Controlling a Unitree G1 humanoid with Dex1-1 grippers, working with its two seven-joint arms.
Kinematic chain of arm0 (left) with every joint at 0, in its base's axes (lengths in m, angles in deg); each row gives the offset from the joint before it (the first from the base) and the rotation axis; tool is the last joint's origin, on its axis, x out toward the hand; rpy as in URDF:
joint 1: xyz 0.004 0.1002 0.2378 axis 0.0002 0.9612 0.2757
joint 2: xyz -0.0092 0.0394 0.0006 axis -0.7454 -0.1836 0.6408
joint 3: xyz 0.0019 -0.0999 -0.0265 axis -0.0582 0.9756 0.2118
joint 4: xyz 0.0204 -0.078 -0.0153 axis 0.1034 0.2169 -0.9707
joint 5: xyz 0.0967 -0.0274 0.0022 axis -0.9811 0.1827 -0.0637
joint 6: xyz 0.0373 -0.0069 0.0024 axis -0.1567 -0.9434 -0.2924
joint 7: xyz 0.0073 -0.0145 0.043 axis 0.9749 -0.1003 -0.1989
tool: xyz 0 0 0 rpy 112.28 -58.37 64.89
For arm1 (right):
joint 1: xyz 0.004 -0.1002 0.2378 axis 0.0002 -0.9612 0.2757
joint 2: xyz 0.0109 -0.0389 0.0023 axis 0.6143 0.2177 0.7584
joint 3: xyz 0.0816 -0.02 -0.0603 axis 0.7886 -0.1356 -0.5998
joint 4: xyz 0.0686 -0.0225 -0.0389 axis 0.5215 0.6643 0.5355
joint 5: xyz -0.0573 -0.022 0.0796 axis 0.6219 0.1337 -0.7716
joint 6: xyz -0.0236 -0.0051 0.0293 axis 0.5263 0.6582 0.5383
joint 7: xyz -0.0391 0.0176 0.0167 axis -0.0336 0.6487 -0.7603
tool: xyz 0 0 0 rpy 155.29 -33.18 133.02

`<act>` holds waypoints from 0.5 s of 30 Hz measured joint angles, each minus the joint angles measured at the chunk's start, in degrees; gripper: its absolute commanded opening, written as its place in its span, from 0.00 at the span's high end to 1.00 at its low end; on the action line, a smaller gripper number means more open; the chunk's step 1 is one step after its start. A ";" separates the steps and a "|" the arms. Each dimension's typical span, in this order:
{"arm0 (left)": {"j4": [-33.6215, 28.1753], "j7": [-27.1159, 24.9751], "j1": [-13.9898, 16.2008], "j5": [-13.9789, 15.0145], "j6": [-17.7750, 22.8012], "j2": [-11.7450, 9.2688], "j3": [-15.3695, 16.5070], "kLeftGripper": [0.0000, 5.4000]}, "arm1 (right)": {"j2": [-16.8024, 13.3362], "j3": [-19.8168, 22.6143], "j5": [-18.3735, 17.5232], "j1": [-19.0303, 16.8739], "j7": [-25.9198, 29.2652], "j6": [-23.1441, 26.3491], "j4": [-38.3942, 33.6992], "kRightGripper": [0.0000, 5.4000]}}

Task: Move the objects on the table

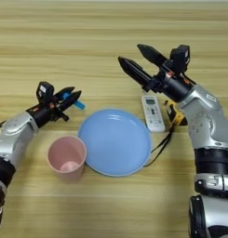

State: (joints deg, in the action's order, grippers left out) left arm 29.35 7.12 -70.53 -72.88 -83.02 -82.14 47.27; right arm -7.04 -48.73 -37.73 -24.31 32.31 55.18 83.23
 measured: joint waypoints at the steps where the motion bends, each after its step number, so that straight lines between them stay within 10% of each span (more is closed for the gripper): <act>1: 0.80 0.48 -0.29 -0.48 0.25 -0.01 -0.10 0.75 | 0.00 0.00 0.00 0.00 0.01 0.00 0.01 0.00; 15: 10.41 5.32 -4.74 -7.34 -0.93 -0.42 -2.18 0.75 | -0.01 0.00 0.00 0.49 0.66 -0.02 0.44 0.00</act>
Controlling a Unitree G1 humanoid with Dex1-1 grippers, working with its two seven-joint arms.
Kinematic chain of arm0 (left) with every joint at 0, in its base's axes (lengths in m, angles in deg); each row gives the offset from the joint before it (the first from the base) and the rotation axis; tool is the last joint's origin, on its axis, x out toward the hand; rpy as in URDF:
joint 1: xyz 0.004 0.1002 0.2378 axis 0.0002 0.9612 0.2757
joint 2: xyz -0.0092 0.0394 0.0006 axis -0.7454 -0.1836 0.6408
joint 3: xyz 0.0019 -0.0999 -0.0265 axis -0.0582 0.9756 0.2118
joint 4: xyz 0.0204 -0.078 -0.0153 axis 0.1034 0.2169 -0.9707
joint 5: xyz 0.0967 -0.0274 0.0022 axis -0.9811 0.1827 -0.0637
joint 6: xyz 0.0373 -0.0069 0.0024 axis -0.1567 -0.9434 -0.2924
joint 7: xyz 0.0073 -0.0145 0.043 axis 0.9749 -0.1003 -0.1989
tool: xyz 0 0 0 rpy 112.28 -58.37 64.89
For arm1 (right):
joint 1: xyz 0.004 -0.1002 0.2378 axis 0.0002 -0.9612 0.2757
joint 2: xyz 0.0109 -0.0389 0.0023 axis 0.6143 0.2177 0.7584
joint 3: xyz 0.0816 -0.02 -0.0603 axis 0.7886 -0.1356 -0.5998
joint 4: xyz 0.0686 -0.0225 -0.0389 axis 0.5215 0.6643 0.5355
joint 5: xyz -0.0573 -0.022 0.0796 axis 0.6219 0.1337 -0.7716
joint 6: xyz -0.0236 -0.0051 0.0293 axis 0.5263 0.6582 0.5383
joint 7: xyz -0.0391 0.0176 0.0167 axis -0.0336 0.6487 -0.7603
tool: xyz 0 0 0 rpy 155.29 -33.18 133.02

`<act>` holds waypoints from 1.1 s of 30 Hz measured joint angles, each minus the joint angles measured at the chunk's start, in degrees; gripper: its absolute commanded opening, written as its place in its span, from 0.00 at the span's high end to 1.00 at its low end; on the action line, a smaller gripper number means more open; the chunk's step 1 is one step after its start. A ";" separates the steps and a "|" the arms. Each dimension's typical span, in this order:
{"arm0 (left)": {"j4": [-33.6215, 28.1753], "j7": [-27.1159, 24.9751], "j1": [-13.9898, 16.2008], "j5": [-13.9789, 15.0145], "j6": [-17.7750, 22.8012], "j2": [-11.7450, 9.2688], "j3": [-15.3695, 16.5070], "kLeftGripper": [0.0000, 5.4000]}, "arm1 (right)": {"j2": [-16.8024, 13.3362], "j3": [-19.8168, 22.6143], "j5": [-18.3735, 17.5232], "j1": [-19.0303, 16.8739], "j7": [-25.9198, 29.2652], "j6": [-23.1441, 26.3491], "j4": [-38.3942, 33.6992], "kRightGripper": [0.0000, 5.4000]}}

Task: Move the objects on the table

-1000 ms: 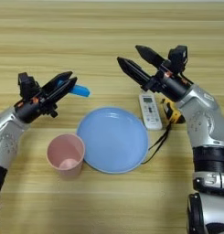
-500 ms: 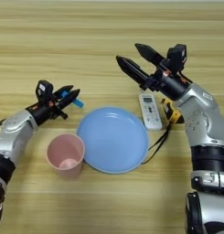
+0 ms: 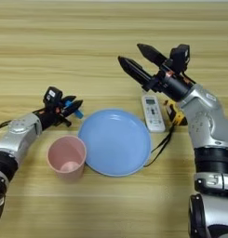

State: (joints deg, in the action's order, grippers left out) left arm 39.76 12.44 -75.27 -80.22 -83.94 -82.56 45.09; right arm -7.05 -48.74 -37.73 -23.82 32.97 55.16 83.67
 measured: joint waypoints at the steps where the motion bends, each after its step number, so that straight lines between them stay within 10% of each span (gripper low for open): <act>1: 0.23 0.09 -0.17 -0.35 -0.16 0.00 -0.05 0.75 | 0.00 0.00 0.00 0.00 0.14 0.00 0.01 0.00; 15: 0.37 -1.29 -0.16 -1.22 -0.85 -0.02 -0.55 0.75 | 0.00 -0.01 0.24 0.00 0.42 0.00 0.01 0.00; 33: -1.40 -3.92 1.95 -1.24 -0.83 0.14 -0.94 0.41 | 0.00 -0.06 1.15 -0.01 0.59 -0.01 0.01 0.00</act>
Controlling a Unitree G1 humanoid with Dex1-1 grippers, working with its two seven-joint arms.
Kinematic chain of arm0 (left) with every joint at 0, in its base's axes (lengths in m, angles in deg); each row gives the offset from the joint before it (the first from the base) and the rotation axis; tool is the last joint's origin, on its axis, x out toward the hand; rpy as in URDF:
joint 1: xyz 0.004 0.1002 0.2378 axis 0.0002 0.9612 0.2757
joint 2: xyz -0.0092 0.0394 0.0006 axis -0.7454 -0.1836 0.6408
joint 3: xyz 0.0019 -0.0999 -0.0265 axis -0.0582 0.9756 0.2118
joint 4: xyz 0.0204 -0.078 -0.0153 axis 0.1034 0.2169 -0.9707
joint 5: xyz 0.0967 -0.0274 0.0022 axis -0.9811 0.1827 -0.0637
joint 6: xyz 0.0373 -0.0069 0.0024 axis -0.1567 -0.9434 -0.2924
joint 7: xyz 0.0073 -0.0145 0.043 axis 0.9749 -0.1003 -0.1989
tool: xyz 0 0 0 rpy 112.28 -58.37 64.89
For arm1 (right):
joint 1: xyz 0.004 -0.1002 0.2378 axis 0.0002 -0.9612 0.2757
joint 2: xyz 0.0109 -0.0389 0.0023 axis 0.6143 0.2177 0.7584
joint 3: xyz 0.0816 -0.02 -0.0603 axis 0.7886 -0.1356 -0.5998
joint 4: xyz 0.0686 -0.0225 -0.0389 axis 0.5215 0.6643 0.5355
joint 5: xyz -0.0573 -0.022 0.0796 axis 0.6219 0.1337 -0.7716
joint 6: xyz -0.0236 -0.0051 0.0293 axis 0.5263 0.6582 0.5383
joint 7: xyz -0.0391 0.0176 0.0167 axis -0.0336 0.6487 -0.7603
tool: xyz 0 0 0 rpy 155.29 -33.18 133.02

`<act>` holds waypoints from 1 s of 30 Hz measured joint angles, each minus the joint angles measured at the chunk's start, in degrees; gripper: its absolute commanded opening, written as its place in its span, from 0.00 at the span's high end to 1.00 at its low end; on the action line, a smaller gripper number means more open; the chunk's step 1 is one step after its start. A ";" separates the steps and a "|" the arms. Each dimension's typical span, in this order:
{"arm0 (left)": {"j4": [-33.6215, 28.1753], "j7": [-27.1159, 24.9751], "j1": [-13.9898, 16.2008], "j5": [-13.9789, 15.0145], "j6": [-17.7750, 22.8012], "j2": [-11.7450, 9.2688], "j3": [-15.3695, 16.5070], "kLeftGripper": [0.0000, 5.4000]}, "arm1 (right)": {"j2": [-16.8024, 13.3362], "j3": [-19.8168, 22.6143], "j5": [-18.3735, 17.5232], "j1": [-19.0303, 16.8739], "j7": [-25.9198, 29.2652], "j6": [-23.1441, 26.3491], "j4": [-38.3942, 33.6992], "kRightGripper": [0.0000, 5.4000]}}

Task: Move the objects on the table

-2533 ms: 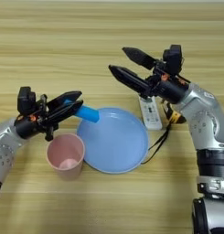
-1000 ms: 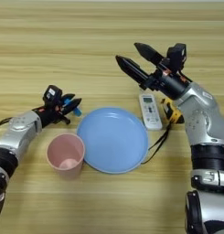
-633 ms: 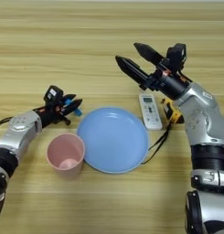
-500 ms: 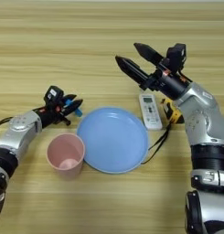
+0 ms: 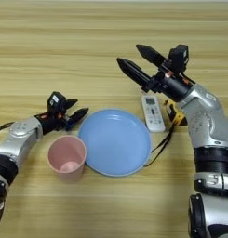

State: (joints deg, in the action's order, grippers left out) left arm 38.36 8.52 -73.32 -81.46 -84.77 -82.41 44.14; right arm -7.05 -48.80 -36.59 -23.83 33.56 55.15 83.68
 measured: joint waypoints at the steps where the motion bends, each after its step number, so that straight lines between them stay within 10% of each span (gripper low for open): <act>1: -0.02 -0.01 0.00 0.00 0.00 0.00 0.00 0.39 | 0.00 0.00 0.00 0.00 0.00 0.00 0.00 0.00; 21: -3.70 -2.01 0.08 3.65 -3.77 0.64 3.05 0.03 | 0.00 -0.02 2.30 0.01 -0.83 -1.84 2.12 0.00; 30: -6.17 -2.90 0.17 6.95 -4.66 1.83 5.31 0.01 | -0.15 -0.11 6.53 0.02 -4.48 -4.95 5.56 0.00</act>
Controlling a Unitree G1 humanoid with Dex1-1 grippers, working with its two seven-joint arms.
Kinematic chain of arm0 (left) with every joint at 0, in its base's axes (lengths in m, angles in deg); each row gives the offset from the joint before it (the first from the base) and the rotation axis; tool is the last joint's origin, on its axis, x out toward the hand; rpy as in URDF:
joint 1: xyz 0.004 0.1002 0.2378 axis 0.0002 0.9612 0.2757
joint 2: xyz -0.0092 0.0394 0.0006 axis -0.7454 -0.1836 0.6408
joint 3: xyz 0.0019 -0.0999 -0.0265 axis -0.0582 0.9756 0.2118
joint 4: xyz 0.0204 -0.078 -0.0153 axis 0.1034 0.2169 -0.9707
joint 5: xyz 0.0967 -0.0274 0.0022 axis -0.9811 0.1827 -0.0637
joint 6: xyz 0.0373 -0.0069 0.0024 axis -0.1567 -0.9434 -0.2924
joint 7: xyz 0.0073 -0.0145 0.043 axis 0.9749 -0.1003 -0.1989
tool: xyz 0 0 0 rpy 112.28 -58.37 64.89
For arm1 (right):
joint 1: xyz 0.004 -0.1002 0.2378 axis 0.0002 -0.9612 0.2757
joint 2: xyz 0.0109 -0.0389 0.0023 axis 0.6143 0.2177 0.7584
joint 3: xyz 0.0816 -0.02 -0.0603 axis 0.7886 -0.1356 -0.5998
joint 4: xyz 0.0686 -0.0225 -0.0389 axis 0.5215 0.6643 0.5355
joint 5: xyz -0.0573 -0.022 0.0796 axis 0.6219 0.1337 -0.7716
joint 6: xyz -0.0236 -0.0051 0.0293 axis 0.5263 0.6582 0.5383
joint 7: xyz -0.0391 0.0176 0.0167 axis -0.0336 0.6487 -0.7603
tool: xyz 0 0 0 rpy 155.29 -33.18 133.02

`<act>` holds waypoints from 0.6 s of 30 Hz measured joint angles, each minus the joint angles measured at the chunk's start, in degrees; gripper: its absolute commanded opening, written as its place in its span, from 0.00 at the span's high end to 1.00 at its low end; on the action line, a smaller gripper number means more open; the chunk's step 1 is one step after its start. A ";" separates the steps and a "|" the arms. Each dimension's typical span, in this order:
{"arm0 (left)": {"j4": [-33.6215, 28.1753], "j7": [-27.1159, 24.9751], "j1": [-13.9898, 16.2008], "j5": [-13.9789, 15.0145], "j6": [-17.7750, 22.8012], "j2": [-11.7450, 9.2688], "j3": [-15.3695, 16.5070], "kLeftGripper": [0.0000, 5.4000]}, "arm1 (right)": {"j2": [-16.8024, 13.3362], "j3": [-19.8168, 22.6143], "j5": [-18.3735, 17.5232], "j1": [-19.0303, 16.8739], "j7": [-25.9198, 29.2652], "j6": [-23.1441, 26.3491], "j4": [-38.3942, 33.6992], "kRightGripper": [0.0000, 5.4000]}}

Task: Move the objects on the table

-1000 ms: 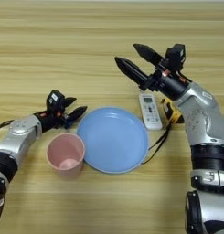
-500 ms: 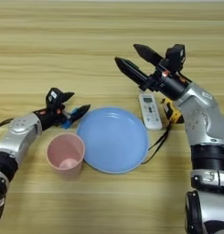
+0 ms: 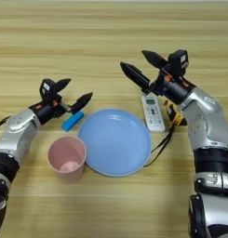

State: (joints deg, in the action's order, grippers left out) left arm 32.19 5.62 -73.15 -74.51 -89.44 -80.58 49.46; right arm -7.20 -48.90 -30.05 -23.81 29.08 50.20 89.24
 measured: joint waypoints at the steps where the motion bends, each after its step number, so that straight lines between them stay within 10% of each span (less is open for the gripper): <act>1: -0.20 0.08 0.00 0.36 -0.23 0.02 0.28 0.01 | -0.09 0.01 0.34 0.00 -0.47 -0.10 0.36 0.00; 18: 3.24 8.77 -2.96 1.99 -6.23 -0.26 6.30 0.01 | -2.01 0.71 7.17 1.27 -8.62 -2.91 9.66 0.00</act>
State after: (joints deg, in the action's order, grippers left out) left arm 35.43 14.39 -76.11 -72.52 -95.66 -80.84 55.76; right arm -9.21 -48.19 -22.88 -22.54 20.46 47.29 98.90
